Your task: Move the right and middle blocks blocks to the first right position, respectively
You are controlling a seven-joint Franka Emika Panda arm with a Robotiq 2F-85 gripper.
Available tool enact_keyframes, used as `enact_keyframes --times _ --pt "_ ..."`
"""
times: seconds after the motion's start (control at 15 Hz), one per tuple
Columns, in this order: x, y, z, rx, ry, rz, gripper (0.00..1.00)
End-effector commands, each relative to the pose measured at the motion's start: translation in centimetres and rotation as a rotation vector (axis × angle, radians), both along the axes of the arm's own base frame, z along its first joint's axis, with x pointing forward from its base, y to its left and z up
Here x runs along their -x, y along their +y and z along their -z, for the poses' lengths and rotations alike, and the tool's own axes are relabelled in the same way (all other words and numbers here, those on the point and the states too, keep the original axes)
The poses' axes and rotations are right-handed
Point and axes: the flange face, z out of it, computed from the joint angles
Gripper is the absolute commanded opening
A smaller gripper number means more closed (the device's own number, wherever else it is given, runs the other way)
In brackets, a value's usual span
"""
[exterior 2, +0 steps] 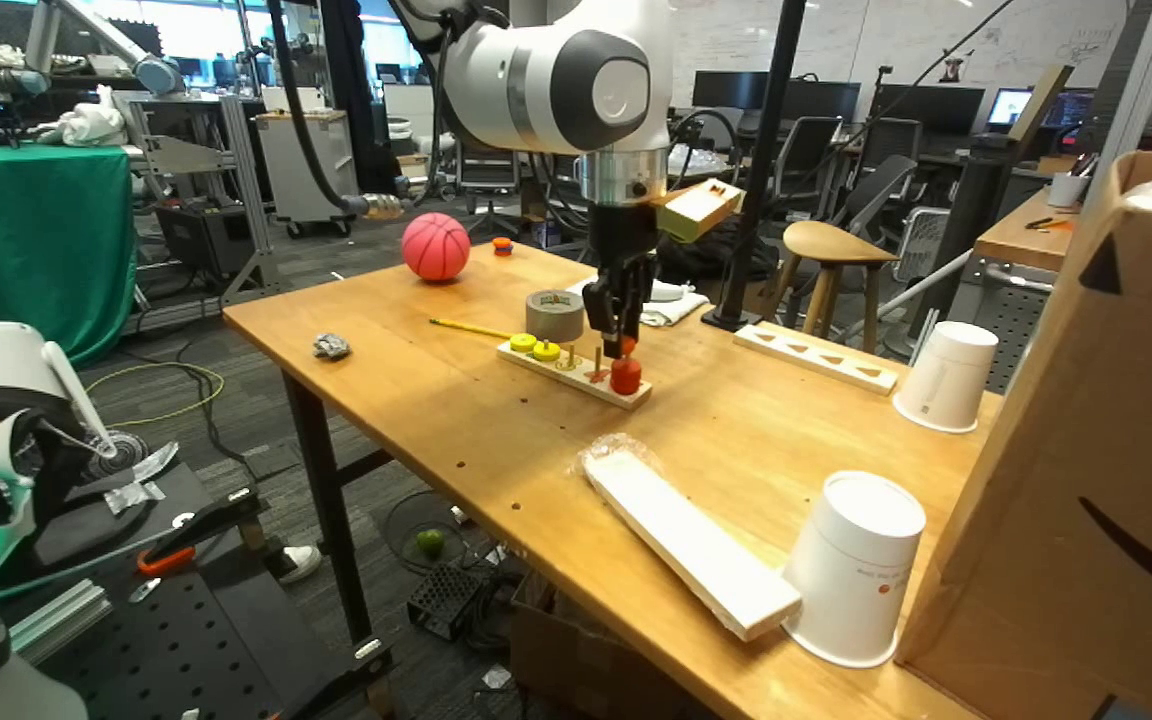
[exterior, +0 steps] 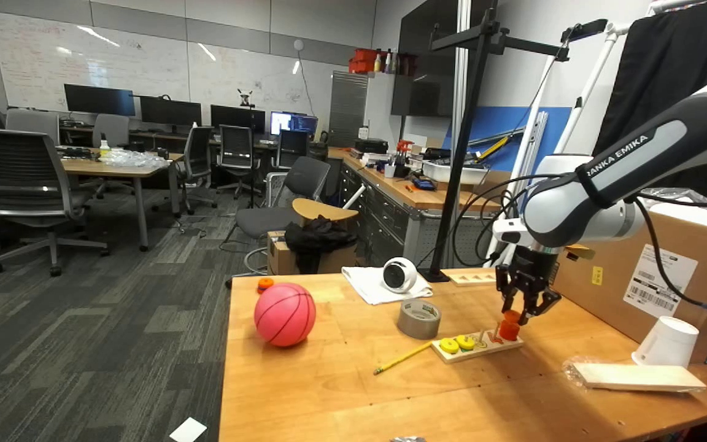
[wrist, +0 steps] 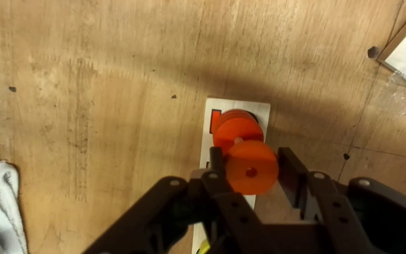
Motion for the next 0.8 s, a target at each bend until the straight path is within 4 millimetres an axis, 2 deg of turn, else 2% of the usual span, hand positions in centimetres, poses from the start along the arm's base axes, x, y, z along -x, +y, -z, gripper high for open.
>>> enact_keyframes --times 0.0,0.33,0.73 --pt "-0.1 -0.5 -0.1 0.032 0.007 -0.011 0.22" --pt "0.0 -1.0 -0.1 0.04 0.006 -0.011 0.22" --pt "-0.6 0.5 -0.3 0.037 0.002 -0.038 0.22"
